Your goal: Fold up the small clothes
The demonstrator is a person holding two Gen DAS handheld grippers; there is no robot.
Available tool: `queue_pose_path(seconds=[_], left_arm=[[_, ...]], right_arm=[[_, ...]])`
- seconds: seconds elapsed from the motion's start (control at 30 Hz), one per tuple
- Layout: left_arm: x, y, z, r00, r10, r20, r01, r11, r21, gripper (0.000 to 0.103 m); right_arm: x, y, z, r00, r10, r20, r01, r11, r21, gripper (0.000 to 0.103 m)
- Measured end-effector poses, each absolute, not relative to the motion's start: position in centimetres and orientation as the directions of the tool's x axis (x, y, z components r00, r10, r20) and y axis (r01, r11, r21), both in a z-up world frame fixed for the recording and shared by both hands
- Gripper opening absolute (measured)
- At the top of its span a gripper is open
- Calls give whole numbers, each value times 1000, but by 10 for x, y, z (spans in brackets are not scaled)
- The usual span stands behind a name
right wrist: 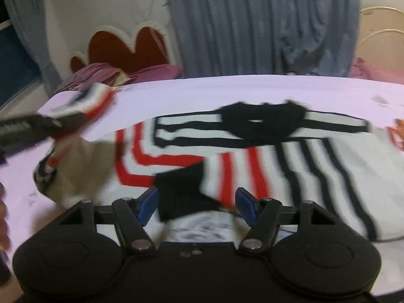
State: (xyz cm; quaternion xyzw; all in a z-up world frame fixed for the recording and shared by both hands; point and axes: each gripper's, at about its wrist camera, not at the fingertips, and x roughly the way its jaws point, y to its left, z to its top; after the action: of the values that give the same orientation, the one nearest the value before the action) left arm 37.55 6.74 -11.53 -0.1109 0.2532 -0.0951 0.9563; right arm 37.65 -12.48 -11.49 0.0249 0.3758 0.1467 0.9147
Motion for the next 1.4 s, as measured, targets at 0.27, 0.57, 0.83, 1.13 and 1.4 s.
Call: queue_pose_path(seconds=[0.27,0.57,0.83,1.13,1.4], left_arm=[[355,7,-139,746,-243,-620,224,968,-109,20],[316,58,-121,820,-63,-569,67,998,-14,73],[307,111,-144,779,118,-616,-88,993,79,73],[333,126,-169,778,130,-614,-117,991,62,72],[348,119,-171,800,65,-597,-67,998,19,58]], right_arm=[[360,-166,-113,689,253,-679,-198,967,159,72],[361,-137,-110,667,326,-670,-293,942,167,76],[375,-68,-127,652,308,-693,-403,915,27,74],[400,-57,-137,655,248,-714,-351,936,2,19],[402,-123,-92,786,191,-588,-203,978,46,7]])
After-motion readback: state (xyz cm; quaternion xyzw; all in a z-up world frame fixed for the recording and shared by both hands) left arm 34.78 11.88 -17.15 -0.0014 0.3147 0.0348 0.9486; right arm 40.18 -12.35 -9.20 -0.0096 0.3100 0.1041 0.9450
